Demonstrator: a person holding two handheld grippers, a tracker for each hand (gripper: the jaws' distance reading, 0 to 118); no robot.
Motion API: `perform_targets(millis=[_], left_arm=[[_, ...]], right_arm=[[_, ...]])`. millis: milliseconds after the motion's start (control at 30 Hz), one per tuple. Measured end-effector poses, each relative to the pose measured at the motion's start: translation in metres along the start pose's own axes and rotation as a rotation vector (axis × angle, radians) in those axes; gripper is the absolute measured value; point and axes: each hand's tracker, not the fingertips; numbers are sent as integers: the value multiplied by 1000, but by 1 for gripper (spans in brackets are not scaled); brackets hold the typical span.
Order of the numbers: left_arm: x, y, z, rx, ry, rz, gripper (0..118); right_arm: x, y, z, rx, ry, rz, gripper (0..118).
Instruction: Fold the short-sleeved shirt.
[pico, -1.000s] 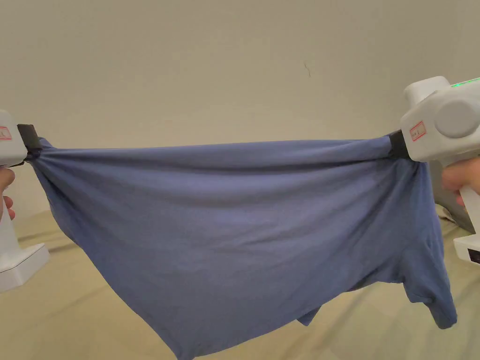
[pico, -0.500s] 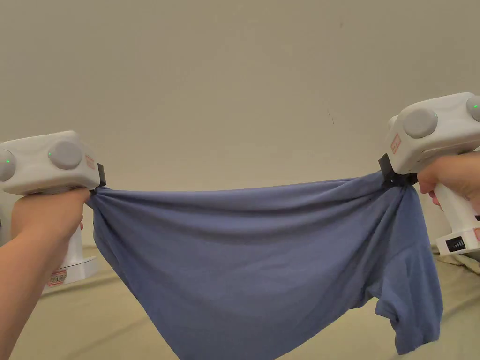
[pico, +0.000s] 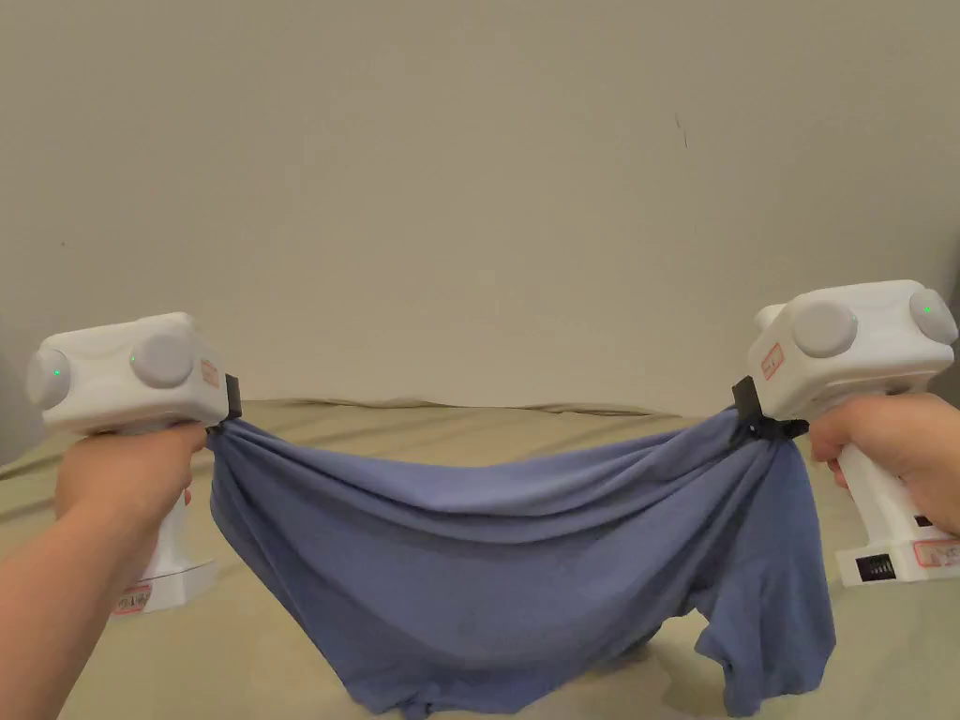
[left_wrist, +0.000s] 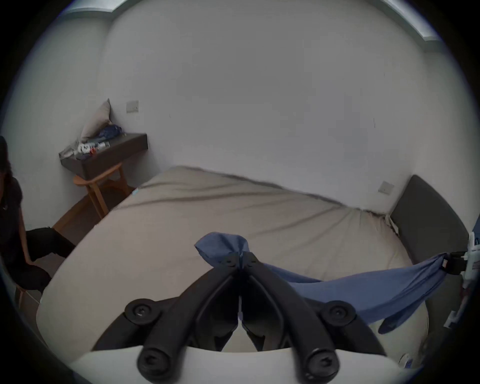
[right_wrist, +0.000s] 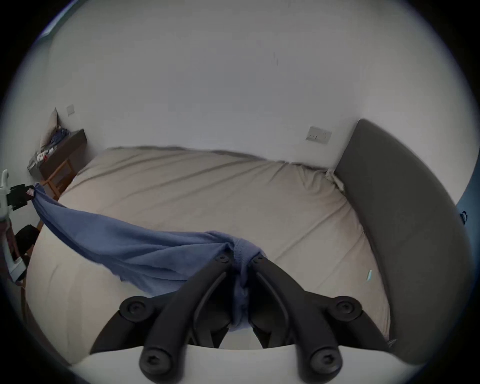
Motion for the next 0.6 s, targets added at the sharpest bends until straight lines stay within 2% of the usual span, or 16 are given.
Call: perform_targets(millis=[133, 300, 400, 600], left_arm=[[-9, -63, -22, -124, -30, 29, 0], [-25, -132, -19, -189, -68, 16, 0], [-44, -164, -2, -213, -99, 55, 0], [-79, -215, 57, -192, -147, 93, 0]], right_arm=[[-10, -65, -40, -78, 34, 10, 9], [-18, -144, -61, -132, 89, 50, 9], [-21, -195, -47, -121, 104, 111, 9], [-17, -286, -1, -124, 124, 109, 9]])
